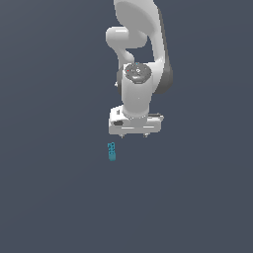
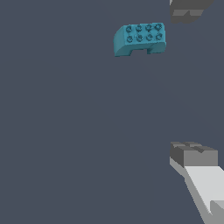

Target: Pick up the object and move it to a goal position.

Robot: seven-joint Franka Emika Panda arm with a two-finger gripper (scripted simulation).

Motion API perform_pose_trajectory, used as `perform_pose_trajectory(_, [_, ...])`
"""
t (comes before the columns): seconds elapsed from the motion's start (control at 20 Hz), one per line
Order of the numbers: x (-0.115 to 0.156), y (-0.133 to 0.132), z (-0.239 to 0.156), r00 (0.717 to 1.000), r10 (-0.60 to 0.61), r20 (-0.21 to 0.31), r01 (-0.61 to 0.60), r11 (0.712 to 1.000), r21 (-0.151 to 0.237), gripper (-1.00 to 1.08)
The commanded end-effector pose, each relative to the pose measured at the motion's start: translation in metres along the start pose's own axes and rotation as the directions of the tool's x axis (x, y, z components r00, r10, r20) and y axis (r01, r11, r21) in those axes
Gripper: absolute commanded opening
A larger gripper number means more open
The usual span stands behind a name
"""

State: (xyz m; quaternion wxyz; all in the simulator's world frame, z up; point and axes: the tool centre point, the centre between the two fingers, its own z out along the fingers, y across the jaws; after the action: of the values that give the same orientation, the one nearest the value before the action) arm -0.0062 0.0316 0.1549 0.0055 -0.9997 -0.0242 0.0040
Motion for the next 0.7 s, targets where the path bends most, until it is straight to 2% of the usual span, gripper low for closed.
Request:
perform_pose_trajectory(0.0, [0.0,0.0,0.0,1.0,0.0,0.0,0.0,1.0,0.0,1.0])
perform_pose_trajectory(0.4, [0.017,0.012,-0.028,0.997,0.046,-0.063,-0.045,0.999,0.011,1.0])
perform_pose_trajectory(0.65, [0.017,0.013,-0.025,0.997,0.043,-0.061,-0.042,0.999,0.01,1.0])
